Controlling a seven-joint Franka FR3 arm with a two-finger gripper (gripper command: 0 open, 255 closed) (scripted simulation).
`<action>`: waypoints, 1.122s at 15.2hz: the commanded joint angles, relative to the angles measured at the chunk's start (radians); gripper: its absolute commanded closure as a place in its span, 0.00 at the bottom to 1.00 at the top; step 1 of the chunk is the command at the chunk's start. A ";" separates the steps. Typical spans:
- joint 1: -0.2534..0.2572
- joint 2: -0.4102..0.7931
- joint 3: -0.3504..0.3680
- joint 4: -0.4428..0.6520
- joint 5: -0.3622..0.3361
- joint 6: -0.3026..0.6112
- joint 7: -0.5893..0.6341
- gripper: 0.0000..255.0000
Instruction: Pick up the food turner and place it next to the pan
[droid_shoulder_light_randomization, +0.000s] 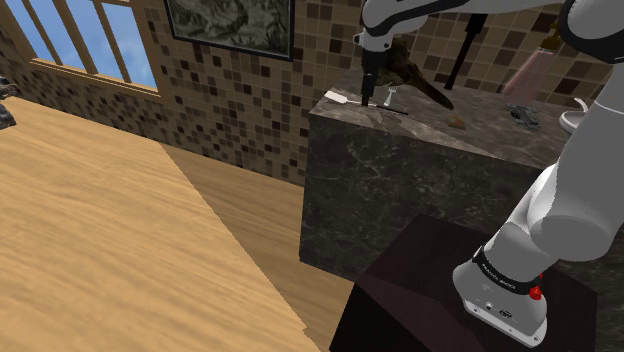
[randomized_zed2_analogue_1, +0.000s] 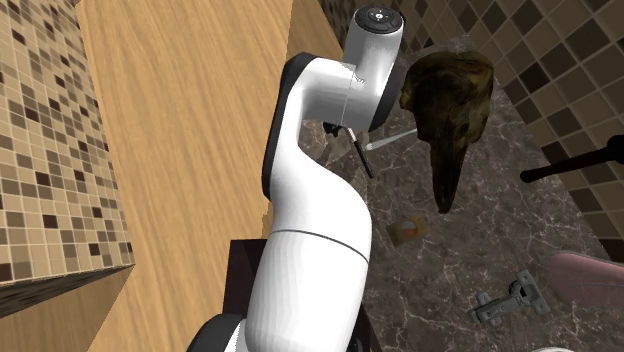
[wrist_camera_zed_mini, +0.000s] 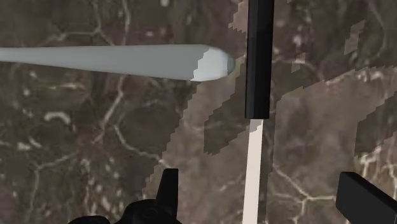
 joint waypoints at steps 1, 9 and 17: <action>0.000 0.000 0.000 -0.003 0.000 0.003 0.000 0.00; 0.000 0.000 0.000 -0.003 0.000 0.003 0.000 1.00; 0.000 -0.005 0.000 0.018 -0.001 -0.022 0.000 1.00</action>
